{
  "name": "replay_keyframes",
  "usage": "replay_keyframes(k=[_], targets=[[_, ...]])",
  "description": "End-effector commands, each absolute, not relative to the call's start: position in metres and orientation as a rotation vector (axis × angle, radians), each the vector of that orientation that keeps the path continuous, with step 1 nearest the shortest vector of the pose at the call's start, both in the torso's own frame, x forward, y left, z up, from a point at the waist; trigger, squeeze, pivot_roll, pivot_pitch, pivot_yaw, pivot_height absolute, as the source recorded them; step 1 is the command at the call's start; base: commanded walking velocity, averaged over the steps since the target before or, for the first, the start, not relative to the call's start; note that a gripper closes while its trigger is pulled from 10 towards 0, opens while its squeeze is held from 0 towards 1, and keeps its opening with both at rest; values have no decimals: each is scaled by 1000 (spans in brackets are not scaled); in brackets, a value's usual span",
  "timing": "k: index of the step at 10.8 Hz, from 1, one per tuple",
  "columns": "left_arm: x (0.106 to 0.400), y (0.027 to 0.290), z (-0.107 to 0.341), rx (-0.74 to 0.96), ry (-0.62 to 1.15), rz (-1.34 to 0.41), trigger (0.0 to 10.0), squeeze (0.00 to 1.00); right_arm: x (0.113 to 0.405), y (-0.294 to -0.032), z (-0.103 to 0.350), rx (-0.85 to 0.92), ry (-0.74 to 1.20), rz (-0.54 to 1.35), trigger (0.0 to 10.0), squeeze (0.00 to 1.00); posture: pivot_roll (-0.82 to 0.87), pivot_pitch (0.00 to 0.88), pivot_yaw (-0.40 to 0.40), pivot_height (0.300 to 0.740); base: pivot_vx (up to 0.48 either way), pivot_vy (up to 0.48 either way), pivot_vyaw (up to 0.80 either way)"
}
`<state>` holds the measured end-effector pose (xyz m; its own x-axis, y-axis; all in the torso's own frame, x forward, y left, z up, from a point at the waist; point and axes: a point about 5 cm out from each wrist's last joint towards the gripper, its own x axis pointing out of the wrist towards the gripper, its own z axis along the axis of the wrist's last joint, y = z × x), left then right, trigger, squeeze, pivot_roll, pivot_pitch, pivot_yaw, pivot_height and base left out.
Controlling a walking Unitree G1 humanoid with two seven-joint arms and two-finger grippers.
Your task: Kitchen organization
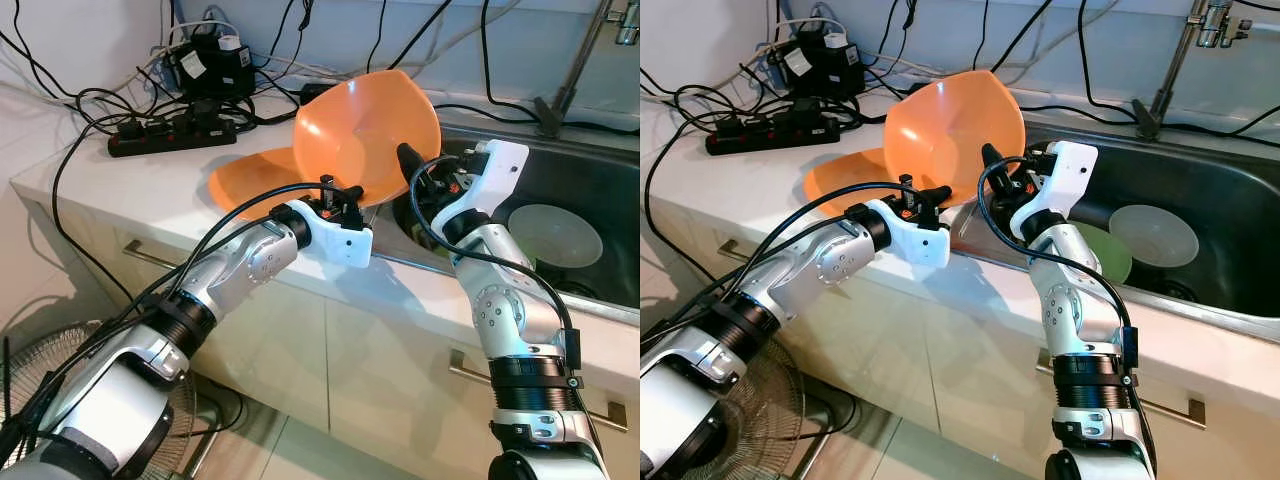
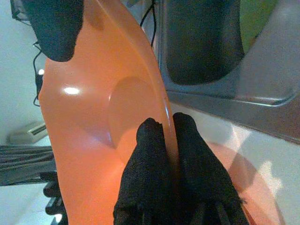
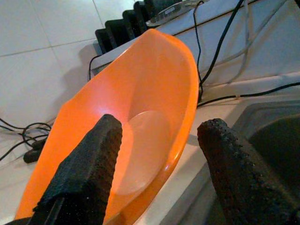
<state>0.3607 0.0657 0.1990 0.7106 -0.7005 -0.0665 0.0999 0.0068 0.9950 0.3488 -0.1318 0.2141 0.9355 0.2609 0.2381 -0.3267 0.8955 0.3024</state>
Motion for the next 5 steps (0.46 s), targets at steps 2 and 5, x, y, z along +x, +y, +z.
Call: replay_keyframes(k=[2, 5], targets=[[357, 69, 199, 1464, -560, -664, 10000, 0, 351, -131, 219, 345, -202, 294, 10000, 0, 132, 11, 57, 740, 0, 0, 0], [356, 72, 197, 1502, -567, -661, 10000, 0, 352, -132, 221, 352, -207, 287, 0, 0, 135, 9, 55, 740, 0, 0, 0]])
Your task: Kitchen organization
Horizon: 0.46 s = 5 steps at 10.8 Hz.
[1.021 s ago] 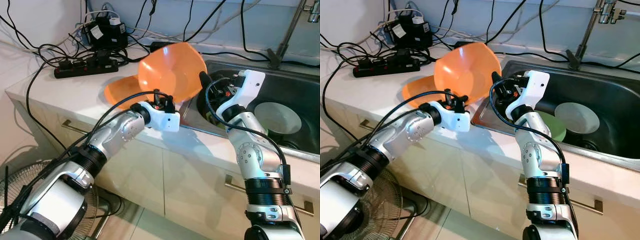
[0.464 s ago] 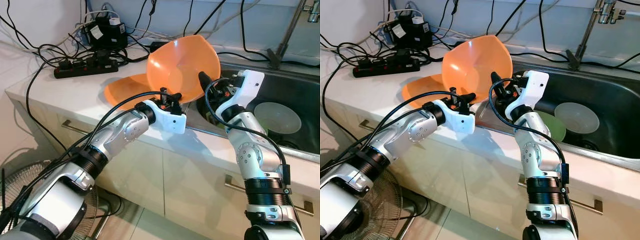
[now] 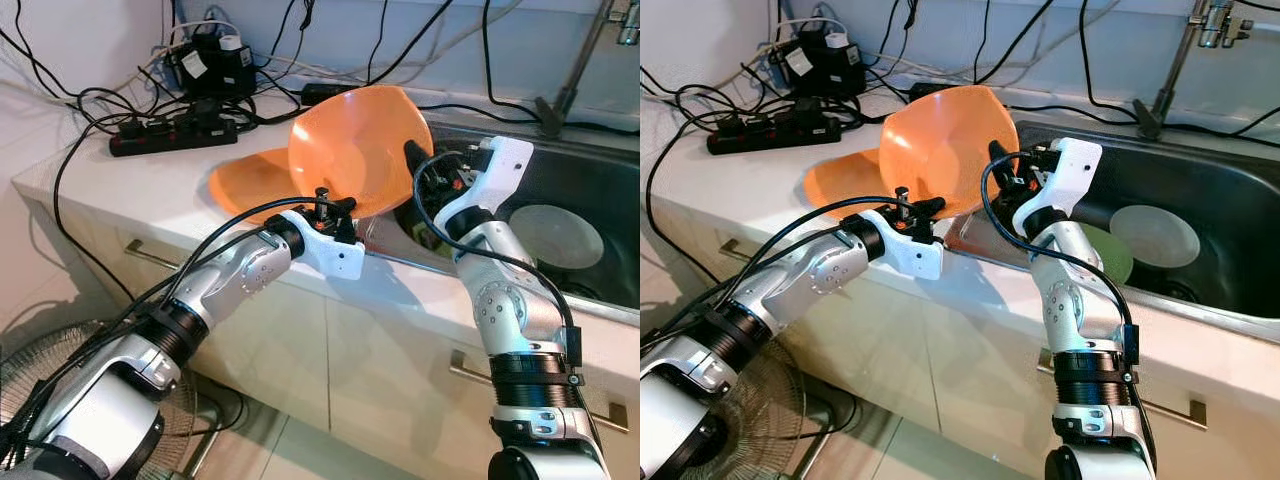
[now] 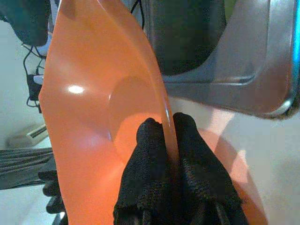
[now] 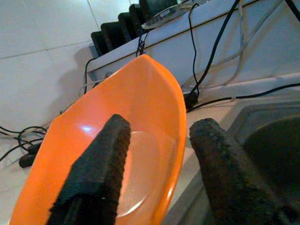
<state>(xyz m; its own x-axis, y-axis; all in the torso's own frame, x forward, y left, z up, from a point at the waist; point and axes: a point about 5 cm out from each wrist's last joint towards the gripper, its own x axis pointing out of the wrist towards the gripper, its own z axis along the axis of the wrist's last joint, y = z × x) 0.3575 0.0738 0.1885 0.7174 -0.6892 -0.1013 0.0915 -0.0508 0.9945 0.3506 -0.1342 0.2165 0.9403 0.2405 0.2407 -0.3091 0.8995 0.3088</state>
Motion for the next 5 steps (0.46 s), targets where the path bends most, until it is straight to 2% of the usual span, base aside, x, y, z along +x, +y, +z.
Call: replay_keyframes(k=[1, 4, 5], targets=[[356, 73, 196, 1511, -568, -658, 10000, 0, 353, -131, 221, 354, -207, 294, 0, 0, 135, 6, 54, 740, 0, 0, 0], [354, 72, 198, 1539, -601, -647, 10000, 0, 352, -124, 219, 350, -192, 332, 275, 0, 138, 0, 50, 740, 0, 0, 0], [354, 72, 198, 1547, -612, -648, 10000, 0, 352, -123, 218, 344, -184, 339, 3725, 0, 139, 0, 48, 740, 0, 0, 0]])
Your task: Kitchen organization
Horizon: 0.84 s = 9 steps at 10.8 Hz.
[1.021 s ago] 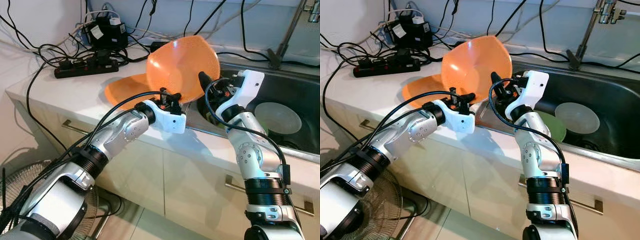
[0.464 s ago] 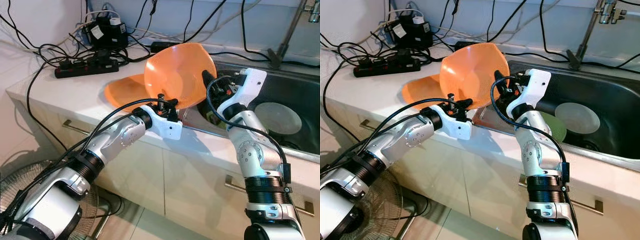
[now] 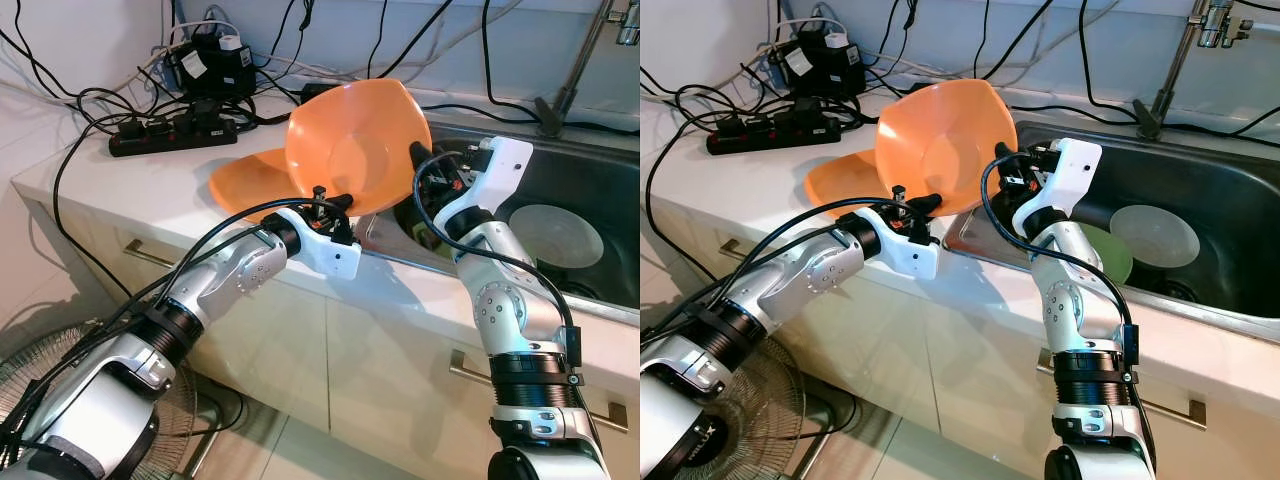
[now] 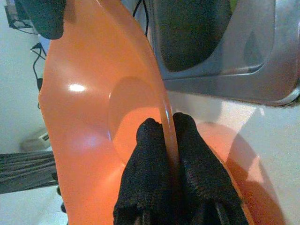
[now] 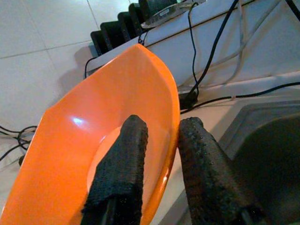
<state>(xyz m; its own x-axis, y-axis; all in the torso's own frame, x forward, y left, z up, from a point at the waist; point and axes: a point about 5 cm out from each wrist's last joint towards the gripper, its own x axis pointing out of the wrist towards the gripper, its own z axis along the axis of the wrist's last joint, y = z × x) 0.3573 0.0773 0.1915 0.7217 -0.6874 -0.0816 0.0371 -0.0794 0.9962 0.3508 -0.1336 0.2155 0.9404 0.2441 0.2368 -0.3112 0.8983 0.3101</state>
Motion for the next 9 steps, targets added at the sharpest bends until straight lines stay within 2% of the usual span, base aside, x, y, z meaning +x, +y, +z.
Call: replay_keyframes(k=[1, 4, 5, 6, 9], targets=[[353, 71, 200, 1559, -638, -641, 10000, 0, 352, -122, 217, 338, -175, 339, 10000, 0, 140, 4, 47, 740, 0, 0, 0], [351, 70, 204, 1601, -695, -639, 10000, 0, 353, -121, 213, 330, -155, 343, 10000, 0, 142, 10, 45, 740, 0, 0, 0], [350, 70, 205, 1604, -707, -639, 10000, 0, 353, -121, 213, 331, -153, 341, 6863, 0, 142, 10, 44, 740, 0, 0, 0], [350, 70, 205, 1607, -708, -638, 10000, 0, 353, -121, 213, 333, -154, 340, 0, 0, 143, 13, 44, 740, 0, 0, 0], [350, 71, 204, 1610, -711, -636, 10000, 0, 354, -122, 213, 337, -156, 338, 0, 0, 143, 13, 43, 740, 0, 0, 0]])
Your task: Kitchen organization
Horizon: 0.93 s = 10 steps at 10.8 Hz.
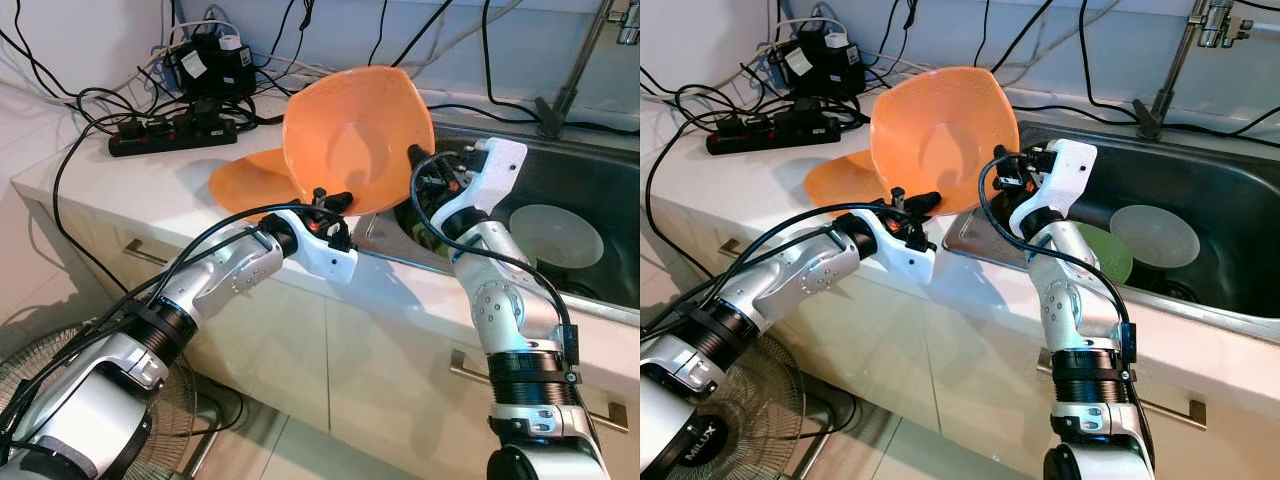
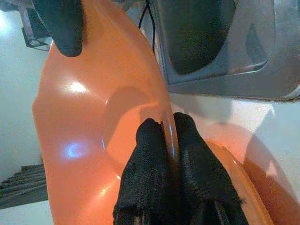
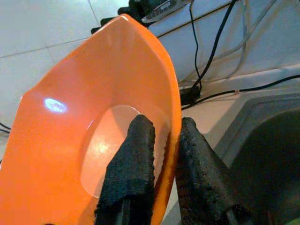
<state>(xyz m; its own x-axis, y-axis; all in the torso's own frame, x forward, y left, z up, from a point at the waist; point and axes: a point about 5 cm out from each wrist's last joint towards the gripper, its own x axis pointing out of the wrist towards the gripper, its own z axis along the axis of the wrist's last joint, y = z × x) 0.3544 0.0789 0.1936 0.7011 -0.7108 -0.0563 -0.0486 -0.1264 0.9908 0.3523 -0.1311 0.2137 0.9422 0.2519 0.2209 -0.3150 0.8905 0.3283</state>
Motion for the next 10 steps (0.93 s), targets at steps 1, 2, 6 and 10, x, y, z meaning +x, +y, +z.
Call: replay_keyframes(k=[1, 2, 6, 10], targets=[[350, 72, 204, 1614, -714, -631, 10000, 0, 353, -122, 213, 337, -157, 341, 0, 0, 143, 13, 43, 740, 0, 0, 0], [350, 72, 204, 1618, -716, -628, 10000, 0, 353, -121, 213, 337, -155, 342, 0, 0, 142, 13, 44, 740, 0, 0, 0], [353, 75, 207, 1615, -714, -610, 10000, 1000, 352, -120, 212, 333, -149, 355, 0, 0, 145, 16, 43, 740, 0, 0, 0], [353, 75, 208, 1607, -720, -597, 10000, 1000, 355, -126, 213, 348, -156, 304, 0, 0, 145, 14, 40, 740, 0, 0, 0]])
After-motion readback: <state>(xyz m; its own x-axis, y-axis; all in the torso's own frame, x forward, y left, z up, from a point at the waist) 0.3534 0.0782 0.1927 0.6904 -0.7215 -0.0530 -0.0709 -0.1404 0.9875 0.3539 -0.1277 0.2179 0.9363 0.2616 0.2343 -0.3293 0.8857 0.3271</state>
